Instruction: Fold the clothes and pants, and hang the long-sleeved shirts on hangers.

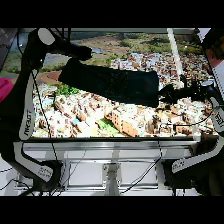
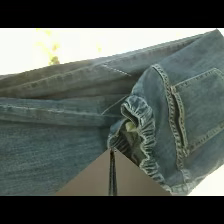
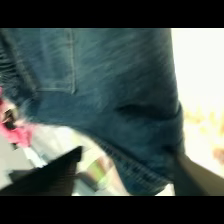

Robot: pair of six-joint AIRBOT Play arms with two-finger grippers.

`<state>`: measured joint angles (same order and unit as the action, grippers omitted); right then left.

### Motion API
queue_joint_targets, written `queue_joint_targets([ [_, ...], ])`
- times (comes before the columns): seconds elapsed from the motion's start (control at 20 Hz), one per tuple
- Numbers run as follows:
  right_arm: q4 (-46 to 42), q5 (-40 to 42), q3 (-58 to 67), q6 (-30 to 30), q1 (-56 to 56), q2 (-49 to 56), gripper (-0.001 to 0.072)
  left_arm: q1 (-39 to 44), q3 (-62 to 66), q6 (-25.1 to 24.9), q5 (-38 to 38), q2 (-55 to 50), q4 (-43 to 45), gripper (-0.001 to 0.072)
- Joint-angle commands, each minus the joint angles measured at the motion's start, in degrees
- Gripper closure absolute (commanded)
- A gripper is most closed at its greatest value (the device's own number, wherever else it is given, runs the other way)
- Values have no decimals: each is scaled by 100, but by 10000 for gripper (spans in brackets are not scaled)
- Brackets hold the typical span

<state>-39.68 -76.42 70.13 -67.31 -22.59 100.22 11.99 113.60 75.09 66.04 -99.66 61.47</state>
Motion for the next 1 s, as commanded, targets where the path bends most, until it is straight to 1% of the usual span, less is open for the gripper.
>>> queue_joint_targets([
  [0.0,-400,498,-61,33,162,-2,52,-28,0,-221,136,0,-199,697],
  [0.25,-402,413,-61,37,483,179,56,-26,0,-251,238,-2,-197,697],
  [0.3,-404,461,-61,39,597,199,111,-26,0,-251,238,-2,-197,697],
  [0.35,-393,535,-61,42,691,192,279,-26,0,-251,238,-2,-197,697],
  [0.4,-341,553,-31,42,756,192,485,-26,0,-249,238,-4,-197,697],
  [0.45,-280,529,24,37,776,190,665,-26,0,-247,238,-7,-197,696],
  [0.55,-90,415,107,-31,758,138,674,-24,0,-219,240,-15,-197,696],
  [0.6,-160,422,101,-83,734,15,674,-9,-2,-177,243,-22,-195,696],
  [0.7,-634,444,101,-323,605,-275,674,63,-46,-136,245,-35,-192,697],
  [0.8,-1163,385,101,-645,286,-573,674,205,-186,101,262,-79,-175,697],
  [0.95,-1303,192,103,-671,-468,-1012,673,614,-496,262,282,-243,2,697],
])
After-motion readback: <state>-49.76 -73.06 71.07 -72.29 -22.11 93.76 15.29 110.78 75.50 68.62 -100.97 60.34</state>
